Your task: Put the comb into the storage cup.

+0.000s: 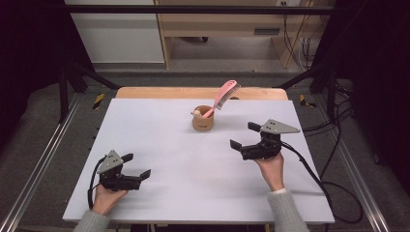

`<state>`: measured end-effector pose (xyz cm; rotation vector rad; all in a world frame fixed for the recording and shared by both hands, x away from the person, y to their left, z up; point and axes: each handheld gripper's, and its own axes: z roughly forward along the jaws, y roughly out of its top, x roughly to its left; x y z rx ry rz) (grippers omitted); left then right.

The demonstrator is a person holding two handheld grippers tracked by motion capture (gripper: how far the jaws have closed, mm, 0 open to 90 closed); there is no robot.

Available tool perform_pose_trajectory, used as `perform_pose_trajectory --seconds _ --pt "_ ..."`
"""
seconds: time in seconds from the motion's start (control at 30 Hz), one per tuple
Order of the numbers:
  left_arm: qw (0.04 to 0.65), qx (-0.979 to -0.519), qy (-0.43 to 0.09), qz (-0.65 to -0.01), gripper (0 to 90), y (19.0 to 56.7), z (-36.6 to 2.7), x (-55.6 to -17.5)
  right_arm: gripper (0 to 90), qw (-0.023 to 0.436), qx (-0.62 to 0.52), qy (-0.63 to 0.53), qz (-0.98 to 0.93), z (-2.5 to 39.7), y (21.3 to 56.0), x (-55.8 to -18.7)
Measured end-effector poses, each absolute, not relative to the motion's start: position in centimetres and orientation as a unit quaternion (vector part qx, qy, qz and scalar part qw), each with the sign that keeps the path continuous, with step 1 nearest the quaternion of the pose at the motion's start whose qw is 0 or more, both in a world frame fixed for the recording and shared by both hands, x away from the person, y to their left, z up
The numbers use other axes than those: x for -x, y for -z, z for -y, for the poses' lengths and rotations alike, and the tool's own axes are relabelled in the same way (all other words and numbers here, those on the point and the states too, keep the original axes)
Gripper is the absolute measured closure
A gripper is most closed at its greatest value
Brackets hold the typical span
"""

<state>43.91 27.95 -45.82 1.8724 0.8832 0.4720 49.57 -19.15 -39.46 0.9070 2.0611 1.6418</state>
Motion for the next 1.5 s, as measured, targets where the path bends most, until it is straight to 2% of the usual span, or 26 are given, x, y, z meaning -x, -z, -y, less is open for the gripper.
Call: perform_pose_trajectory --seconds 0.5,0.87,1.5 --pt "0.488 -0.77 -0.194 -0.363 3.9 45.9 -27.9 -43.9 0.0 0.167 -0.328 -0.573 -0.732 22.2 42.7 -47.6" --pt "0.488 -0.77 -0.194 -0.362 3.9 45.8 -27.9 -43.9 0.0 0.176 -0.341 -0.576 -0.722 24.7 44.7 -46.3" --pt "0.488 -0.771 -0.196 -0.359 3.9 45.8 -27.8 -43.9 0.0 0.17 -0.35 -0.58 -0.716 26.9 46.9 -45.2"
